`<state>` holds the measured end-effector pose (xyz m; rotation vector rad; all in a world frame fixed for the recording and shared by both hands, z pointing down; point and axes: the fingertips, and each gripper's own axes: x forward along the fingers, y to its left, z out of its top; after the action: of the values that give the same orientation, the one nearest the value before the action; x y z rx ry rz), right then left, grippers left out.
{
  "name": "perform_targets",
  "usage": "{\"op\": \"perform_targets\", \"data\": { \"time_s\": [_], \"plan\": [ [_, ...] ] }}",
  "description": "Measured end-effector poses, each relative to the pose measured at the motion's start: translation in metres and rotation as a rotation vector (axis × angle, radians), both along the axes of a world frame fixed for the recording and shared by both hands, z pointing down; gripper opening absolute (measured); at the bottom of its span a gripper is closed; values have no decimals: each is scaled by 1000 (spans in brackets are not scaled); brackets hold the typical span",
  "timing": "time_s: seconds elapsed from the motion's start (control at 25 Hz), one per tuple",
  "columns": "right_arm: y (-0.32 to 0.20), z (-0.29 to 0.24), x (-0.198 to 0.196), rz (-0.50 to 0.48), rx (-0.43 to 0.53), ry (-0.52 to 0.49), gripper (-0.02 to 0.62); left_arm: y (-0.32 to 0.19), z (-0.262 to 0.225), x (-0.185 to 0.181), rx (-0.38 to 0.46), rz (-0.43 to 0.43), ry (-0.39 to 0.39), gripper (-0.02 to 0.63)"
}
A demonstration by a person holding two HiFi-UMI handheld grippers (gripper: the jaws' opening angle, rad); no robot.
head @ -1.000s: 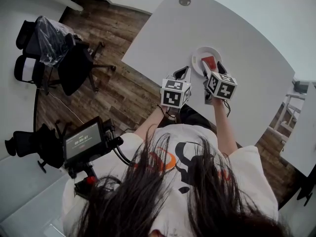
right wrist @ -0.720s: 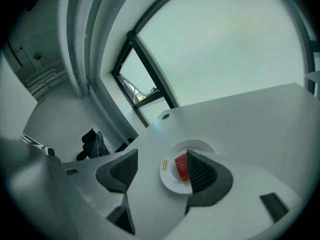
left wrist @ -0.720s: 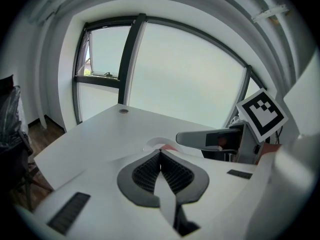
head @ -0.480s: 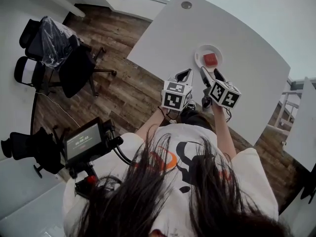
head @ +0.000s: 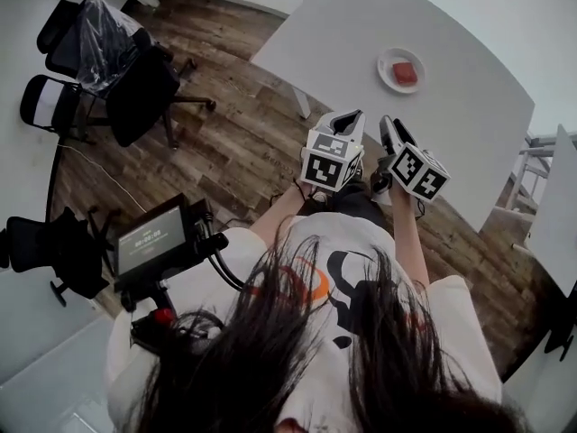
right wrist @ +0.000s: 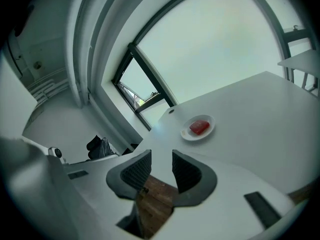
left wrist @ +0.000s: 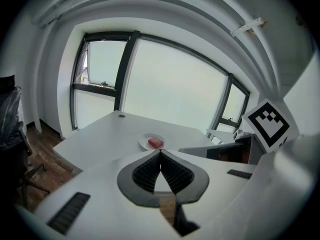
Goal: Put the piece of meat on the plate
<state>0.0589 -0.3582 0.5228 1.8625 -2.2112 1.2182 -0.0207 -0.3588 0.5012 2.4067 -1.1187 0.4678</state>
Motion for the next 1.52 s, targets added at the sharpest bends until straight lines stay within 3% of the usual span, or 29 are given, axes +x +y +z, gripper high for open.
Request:
{"op": "perform_targets", "data": {
  "time_s": [0.08, 0.28, 0.6, 1.0, 1.28, 1.52],
  "plan": [
    [23, 2, -7, 22, -13, 1, 72, 21, 7, -7, -14, 11, -1, 6],
    [76, 11, -21, 36, -58, 3, 67, 61, 21, -11, -57, 31, 12, 5],
    [123, 11, -6, 65, -89, 7, 67, 101, 24, 4, -83, 46, 40, 6],
    [202, 11, 51, 55, -71, -27, 67, 168, 21, 57, -81, 7, 37, 5],
    [336, 21, 139, -14, -24, -11, 67, 309, 20, 141, -40, -54, 17, 5],
    [330, 41, 130, -47, -67, -34, 67, 313, 42, 124, -79, -73, -45, 5]
  ]
}}
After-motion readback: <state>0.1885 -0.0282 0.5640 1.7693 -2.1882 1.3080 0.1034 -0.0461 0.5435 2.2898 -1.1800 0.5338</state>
